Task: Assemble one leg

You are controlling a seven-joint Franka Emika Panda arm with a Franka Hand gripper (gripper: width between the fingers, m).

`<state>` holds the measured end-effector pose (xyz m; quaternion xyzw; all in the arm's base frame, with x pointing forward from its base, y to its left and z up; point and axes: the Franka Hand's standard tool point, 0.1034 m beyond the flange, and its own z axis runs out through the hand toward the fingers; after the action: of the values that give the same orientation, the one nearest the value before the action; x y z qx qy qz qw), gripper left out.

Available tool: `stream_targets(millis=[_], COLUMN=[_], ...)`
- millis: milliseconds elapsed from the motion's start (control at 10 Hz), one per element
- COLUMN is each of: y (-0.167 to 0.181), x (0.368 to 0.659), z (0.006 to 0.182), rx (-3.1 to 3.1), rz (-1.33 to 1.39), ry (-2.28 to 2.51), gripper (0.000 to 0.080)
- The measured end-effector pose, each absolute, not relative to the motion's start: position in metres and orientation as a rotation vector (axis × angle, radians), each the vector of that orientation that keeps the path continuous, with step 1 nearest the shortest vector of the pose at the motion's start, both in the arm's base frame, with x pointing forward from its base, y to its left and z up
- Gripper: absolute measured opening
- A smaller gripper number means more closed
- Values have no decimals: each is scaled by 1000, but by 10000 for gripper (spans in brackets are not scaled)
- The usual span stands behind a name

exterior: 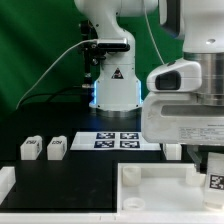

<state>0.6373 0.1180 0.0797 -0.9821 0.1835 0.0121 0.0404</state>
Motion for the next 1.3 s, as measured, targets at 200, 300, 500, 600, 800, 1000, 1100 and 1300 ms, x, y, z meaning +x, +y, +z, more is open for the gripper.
stream_targets(millis=[200, 300, 500, 600, 800, 1000, 1100, 1300], y=[118, 118, 116, 114, 117, 117, 117, 118], x=[637, 637, 637, 637, 636, 635, 635, 637], z=[79, 79, 77, 77, 77, 77, 76, 76], rx=[-2874, -2797, -2424, -2292, -2100, -2184, -2192, -2510], rz=[56, 60, 97, 109, 124, 121, 122, 77], ry=[1086, 1288, 1886, 2025, 2220, 2134, 2123, 1705], gripper=[298, 298, 298, 298, 298, 298, 474, 588])
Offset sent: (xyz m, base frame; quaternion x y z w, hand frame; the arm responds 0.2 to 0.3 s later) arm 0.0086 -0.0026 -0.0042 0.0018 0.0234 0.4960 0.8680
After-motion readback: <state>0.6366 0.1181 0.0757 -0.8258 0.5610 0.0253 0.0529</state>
